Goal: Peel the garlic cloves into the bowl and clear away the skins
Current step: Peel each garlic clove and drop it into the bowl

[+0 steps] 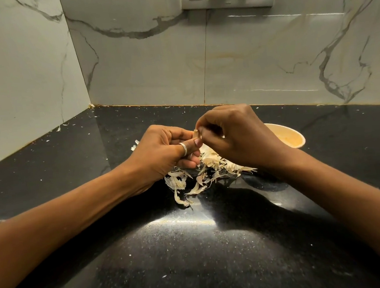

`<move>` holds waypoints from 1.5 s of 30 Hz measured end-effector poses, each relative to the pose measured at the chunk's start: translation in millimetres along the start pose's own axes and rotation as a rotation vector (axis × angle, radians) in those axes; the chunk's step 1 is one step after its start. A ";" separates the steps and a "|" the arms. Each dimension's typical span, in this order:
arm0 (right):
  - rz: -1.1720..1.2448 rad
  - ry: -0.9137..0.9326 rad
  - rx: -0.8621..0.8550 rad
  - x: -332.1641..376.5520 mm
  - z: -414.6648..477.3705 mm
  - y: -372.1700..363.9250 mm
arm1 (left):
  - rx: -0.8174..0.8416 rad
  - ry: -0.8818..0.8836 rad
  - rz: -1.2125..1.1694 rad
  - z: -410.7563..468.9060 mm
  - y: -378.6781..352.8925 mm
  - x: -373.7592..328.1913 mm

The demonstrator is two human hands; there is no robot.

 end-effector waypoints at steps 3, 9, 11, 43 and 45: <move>0.125 -0.113 0.000 -6.5 -1.5 -0.2 | 0.005 -0.014 0.001 0.7 -1.3 -0.3; 0.206 -0.156 0.000 -9.1 -1.6 1.8 | -0.024 -0.066 0.042 1.4 1.9 -1.8; 0.200 -0.141 0.007 -8.2 -1.1 2.8 | -0.027 -0.073 0.058 1.4 2.4 -2.4; -0.003 -0.019 0.042 -6.1 2.0 4.3 | -0.018 -0.136 0.101 -3.4 1.0 -17.2; -0.010 -0.022 0.045 -6.0 1.6 3.6 | -0.026 -0.163 0.119 -3.3 1.4 -18.6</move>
Point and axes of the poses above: each hand's wrist, its own z-axis towards the middle knuckle, its own y-axis out of the back of the hand, x = y × z, the point moved 6 cm from there along z, towards the middle knuckle, and after that the axes turned 14 degrees about -z, right-handed, at the moved point
